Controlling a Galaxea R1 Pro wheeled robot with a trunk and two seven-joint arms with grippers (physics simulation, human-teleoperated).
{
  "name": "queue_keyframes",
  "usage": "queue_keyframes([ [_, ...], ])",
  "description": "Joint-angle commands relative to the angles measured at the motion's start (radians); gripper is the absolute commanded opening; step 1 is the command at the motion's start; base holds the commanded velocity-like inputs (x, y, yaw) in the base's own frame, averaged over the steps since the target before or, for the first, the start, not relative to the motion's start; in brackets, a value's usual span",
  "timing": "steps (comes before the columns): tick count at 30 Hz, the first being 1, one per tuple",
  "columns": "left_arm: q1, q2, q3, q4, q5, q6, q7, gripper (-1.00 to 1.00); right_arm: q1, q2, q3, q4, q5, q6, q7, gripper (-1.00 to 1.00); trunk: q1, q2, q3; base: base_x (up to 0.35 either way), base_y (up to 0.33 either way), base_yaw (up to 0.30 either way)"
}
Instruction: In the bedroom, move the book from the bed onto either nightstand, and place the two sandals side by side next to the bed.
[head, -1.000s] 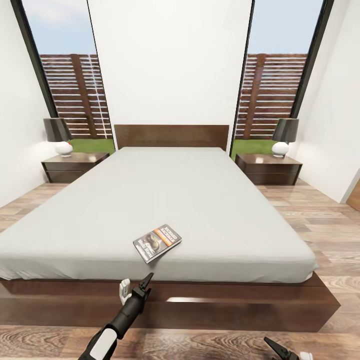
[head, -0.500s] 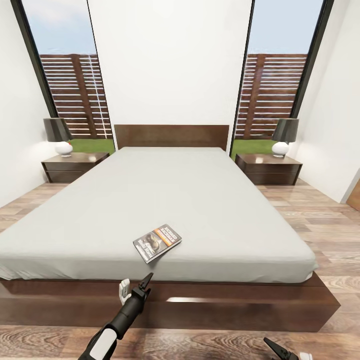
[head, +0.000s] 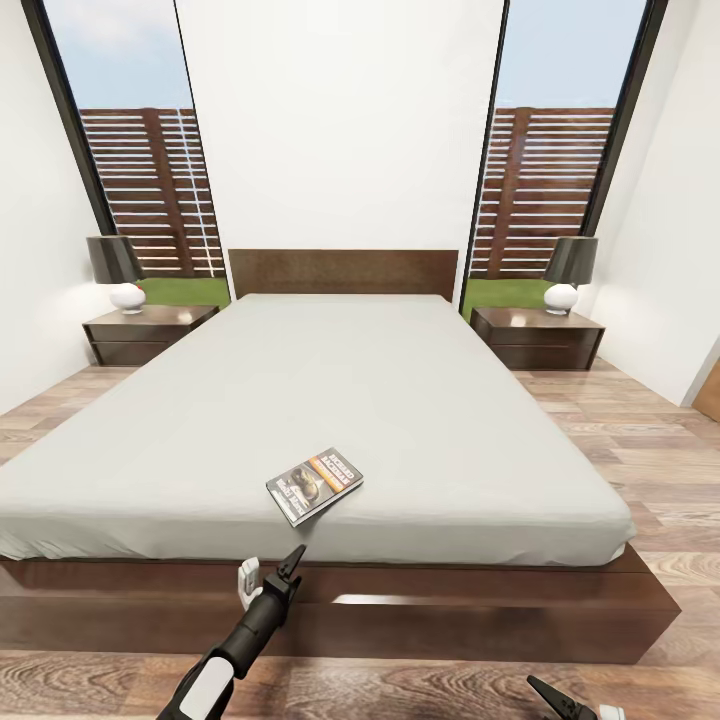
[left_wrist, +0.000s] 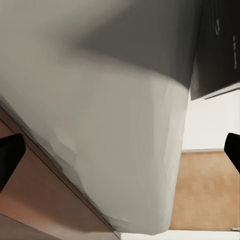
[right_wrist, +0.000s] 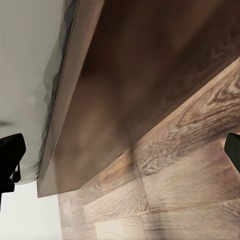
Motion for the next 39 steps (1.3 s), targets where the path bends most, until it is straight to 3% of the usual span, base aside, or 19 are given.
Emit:
queue_keyframes([
  [1, -0.001, -0.001, 0.004, 0.0, 0.004, 0.01, -0.004, 1.0, -0.001, 0.0, -0.001, 0.003, -0.004, 0.01, 0.005, 1.0, 0.0, 0.0, -0.001, 0.0, 0.0, 0.0],
  [11, -0.001, -0.008, -0.008, -0.002, 0.001, 0.012, -0.009, 1.0, -0.001, 0.0, -0.001, 0.003, -0.004, 0.01, 0.005, 1.0, 0.0, 0.0, -0.001, 0.0, 0.0, 0.0],
  [27, -0.001, -0.03, -0.075, -0.04, 0.001, 0.028, 0.005, 1.0, -0.001, 0.005, 0.002, 0.003, -0.003, 0.01, 0.005, 1.0, 0.0, 0.0, -0.001, 0.0, 0.0, 0.0],
  [39, -0.001, -0.042, -0.086, -0.091, 0.005, 0.078, 0.032, 1.0, -0.001, 0.012, 0.002, 0.003, -0.002, 0.01, 0.005, 1.0, 0.0, 0.0, -0.001, 0.0, 0.0, 0.0],
])
